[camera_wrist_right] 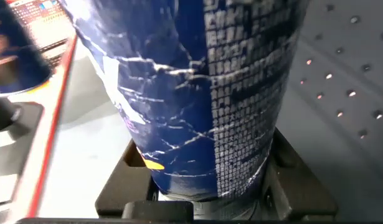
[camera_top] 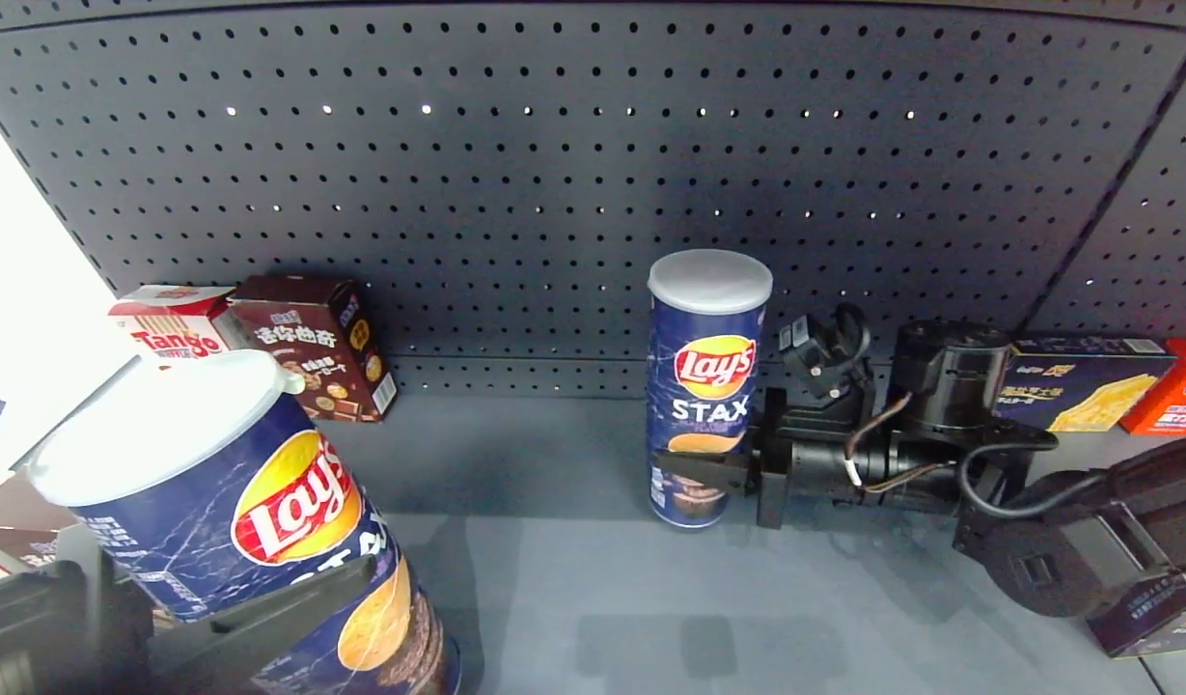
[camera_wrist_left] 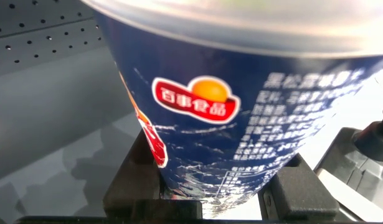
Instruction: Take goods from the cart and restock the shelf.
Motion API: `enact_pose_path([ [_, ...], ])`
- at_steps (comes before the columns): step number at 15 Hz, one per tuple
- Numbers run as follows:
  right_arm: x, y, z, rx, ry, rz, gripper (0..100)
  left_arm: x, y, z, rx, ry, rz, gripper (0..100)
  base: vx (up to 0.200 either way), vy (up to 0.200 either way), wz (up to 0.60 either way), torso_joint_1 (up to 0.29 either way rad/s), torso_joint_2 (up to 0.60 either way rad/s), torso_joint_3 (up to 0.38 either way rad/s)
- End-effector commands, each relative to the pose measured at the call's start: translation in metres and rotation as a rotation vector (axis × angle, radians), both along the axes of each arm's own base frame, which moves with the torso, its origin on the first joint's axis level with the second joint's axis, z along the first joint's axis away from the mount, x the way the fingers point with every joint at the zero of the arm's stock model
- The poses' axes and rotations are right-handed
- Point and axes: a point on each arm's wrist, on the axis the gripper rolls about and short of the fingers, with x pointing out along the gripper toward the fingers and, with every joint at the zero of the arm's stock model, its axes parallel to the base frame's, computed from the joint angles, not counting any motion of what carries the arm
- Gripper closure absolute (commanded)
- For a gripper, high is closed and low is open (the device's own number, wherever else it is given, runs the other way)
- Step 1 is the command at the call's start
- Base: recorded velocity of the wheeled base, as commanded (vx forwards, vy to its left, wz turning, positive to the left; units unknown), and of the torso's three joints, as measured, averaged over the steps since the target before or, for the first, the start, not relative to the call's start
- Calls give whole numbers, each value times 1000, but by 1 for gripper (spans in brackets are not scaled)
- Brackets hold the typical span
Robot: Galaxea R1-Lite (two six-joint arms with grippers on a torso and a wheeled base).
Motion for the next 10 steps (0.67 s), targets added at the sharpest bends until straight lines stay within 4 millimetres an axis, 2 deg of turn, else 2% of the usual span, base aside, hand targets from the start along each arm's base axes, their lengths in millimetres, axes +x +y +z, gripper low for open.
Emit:
enact_pose_path([
  [1,-28,-4,12,15,-29,7,100,-2,1,1,-6,-9,0,100,0,0,0,0,0,0],
  [6,-65,0,6,11,-23,22,100,-6,4,2,-15,-19,-2,100,0,0,0,0,0,0],
  [9,-79,3,1,-3,-7,45,100,-7,4,2,-18,-21,0,100,0,0,0,0,0,0],
  [10,-86,4,-6,-22,14,50,100,-7,4,2,-18,-21,0,100,0,0,0,0,0,0],
])
